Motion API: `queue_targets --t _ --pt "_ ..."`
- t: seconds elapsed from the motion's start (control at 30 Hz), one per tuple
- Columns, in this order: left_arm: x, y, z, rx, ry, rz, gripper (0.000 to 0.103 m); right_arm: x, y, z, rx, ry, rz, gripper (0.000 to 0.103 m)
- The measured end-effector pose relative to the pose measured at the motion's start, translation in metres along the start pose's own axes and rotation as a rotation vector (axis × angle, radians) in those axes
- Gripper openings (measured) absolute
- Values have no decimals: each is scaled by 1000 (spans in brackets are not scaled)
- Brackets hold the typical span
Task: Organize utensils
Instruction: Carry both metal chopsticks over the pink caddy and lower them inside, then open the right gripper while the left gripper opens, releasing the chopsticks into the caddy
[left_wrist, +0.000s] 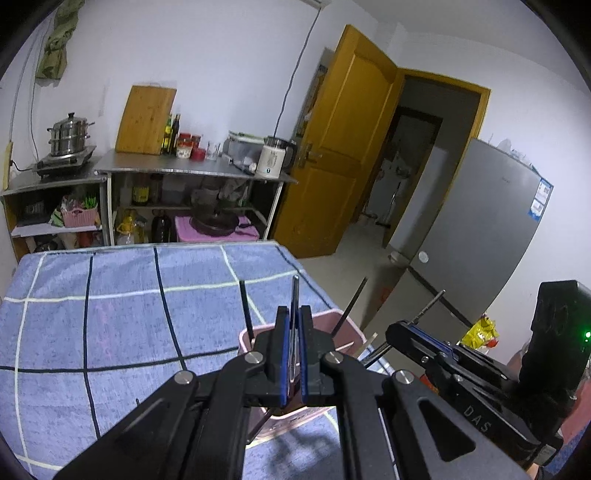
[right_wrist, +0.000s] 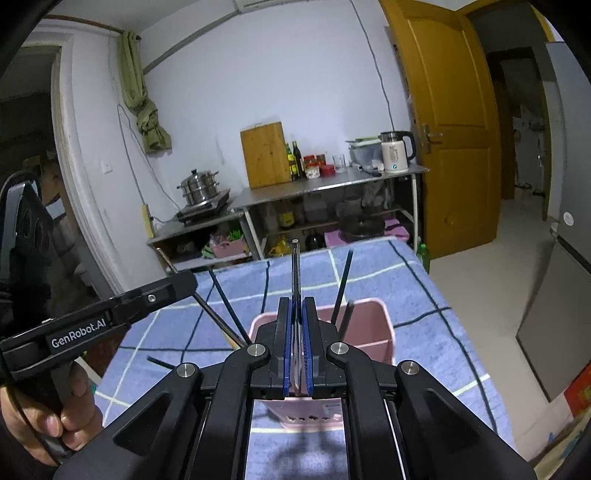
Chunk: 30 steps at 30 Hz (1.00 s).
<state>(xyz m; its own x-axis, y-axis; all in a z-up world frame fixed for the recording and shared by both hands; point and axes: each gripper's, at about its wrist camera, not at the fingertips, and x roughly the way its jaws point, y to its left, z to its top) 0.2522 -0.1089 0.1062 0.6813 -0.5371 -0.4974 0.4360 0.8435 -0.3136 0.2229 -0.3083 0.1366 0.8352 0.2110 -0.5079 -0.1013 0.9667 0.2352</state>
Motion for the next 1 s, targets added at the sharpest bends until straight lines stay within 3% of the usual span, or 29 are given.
queue_targets --t 0.6,1.0 --pt "41 7 -25 9 119 36 5 46 -18 -28 8 109 -8 5" --pt "27 4 -23 15 90 34 5 37 -16 -24 -5 98 -7 10"
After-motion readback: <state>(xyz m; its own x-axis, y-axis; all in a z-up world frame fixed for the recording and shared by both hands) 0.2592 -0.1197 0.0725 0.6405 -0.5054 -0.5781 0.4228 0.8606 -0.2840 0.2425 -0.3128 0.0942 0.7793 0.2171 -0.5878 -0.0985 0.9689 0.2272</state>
